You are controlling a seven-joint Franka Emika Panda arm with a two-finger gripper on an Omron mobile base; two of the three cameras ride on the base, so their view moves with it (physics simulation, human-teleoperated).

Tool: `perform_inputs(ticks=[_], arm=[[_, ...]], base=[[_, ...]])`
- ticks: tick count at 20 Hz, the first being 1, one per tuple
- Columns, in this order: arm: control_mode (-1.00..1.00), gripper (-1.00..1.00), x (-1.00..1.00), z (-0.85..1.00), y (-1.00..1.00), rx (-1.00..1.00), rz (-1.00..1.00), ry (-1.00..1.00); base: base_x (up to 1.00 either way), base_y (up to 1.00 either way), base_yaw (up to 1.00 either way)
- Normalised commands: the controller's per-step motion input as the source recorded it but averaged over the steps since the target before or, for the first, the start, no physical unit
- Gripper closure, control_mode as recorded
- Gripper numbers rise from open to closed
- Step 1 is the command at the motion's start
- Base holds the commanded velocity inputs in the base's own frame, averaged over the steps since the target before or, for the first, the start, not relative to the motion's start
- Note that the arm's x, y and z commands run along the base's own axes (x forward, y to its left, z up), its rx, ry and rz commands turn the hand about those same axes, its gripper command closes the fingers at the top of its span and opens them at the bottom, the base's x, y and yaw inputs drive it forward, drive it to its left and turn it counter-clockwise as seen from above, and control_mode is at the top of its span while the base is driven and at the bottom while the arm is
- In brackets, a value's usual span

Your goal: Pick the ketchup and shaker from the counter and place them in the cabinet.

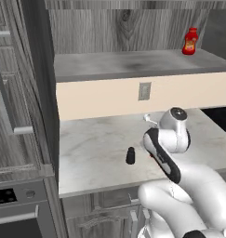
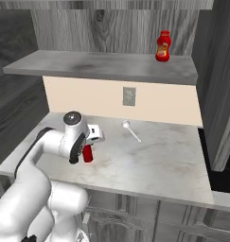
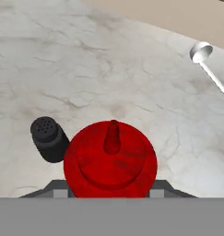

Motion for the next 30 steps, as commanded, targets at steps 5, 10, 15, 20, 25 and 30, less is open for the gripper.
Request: perform_inputs(ticks=[5, 10, 15, 20, 25, 30], arm=[[-1.0, 1.0, -0.24, 0.69, 0.0, -0.01, 0.0, -0.12], [-1.0, 1.0, -0.11, 0.68, -0.03, 0.0, -0.03, 0.0], [-1.0, 1.0, -0.05, 0.69, -0.02, 0.0, -0.07, 0.0], [-1.0, 1.0, -0.06, 0.61, -0.02, 0.0, -0.09, 0.0], [-1.0, 1.0, -0.04, 0.53, -0.08, 0.02, -0.1, 0.0], [-1.0, 1.0, -0.12, 0.54, -0.14, 0.06, -0.1, 0.0]], base=[[0.0, 0.0, 0.0], [0.0, 0.0, 0.0], [0.0, 0.0, 0.0], [0.0, 0.0, 0.0], [0.0, 0.0, 0.0], [0.0, 0.0, 0.0]])
